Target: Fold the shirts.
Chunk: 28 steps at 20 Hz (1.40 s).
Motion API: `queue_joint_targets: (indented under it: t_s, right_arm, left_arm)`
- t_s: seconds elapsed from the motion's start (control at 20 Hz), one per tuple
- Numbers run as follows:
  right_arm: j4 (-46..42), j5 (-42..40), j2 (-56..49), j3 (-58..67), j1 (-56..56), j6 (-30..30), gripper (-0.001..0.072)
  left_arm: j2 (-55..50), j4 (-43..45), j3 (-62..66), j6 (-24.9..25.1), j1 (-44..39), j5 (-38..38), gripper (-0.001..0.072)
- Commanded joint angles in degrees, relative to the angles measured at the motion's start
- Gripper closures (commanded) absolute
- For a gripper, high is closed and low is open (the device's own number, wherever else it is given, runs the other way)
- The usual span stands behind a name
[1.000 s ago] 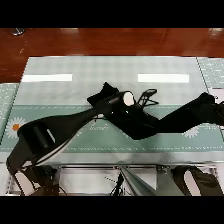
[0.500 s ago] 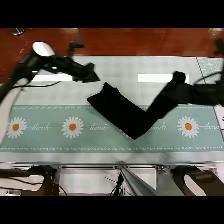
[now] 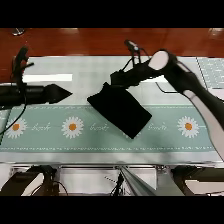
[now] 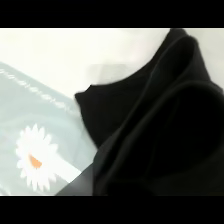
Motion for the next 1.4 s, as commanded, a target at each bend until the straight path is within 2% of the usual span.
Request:
queue_joint_targets:
  t_s: [0.0, 0.1, 0.15, 0.2, 0.4, 0.5, 0.6, 0.7, 0.75, 0.85, 0.95, 1.05, 1.15, 1.25, 1.35]
  right_arm:
    - [4.1, -0.7, -10.7, 6.9, 1.2, 0.3, 0.0674]
    - [6.4, -1.1, -12.9, 8.2, 1.3, 0.4, 0.0645]
    - [8.0, -1.2, -13.4, 8.3, 1.3, 0.4, 0.0385]
    - [9.5, -0.5, -13.3, 8.3, 1.3, -0.3, 0.0085]
    - [11.7, 12.3, -7.9, 9.1, -2.8, -4.3, 0.0093]
    - [3.7, 20.3, -1.2, 9.1, -7.6, -2.5, 0.0093]
    - [-9.6, 27.6, 8.3, 7.6, -11.4, -1.3, 0.0093]
    - [-24.2, 25.4, 21.5, -1.5, -13.2, 2.3, 0.0093]
    - [-29.8, 20.3, 29.6, -10.1, -13.8, 7.1, 0.0093]
    - [-33.0, 10.0, 44.7, -29.7, -14.7, 18.7, 0.0094]
    - [-28.1, -2.0, 57.1, -51.4, -13.9, 32.9, 0.0094]
    - [-16.0, -13.1, 62.2, -66.9, -13.4, 37.7, 0.0094]
    - [-2.3, -20.3, 61.3, -75.0, -12.9, 32.5, 0.0094]
    - [1.1, -22.5, 56.1, -75.9, -12.3, 29.6, 0.0094]
    - [7.4, -25.0, 49.0, -74.1, -12.3, 21.8, 0.0094]
  left_arm:
    - [6.5, 0.1, -7.1, -0.6, -1.0, 0.8, 0.0685]
    - [5.9, 0.1, -8.2, -0.6, -1.9, 1.0, 0.0685]
    - [5.6, 0.1, -8.6, -0.5, -2.2, 1.3, 0.0686]
    - [5.2, 0.1, -9.0, -0.4, -2.3, 2.0, 0.0685]
    - [4.1, 3.4, -9.5, -0.4, -2.3, 4.4, 0.0685]
    - [4.0, 7.8, -9.5, -0.4, -2.3, 4.6, 0.0685]
    - [3.9, 10.5, -9.6, -0.6, -2.3, 3.0, 0.0685]
    - [4.0, 10.6, -9.7, -0.6, -2.4, 1.3, 0.0685]
    - [4.0, 10.4, -9.7, -0.6, -2.4, 1.0, 0.0685]
    - [4.1, 9.5, -9.7, -0.6, -2.5, 1.1, 0.0685]
    - [4.1, 8.6, -9.7, -0.6, -3.2, 1.9, 0.0685]
    - [4.1, 8.2, -9.7, -0.6, -4.4, 2.8, 0.0685]
    - [4.1, 7.7, -10.1, -0.6, -5.8, 3.1, 0.0685]
    - [4.1, 7.4, -10.9, -0.6, -7.3, 3.8, 0.0685]
    - [4.1, 7.4, -12.1, -0.7, -8.3, 5.4, 0.0685]
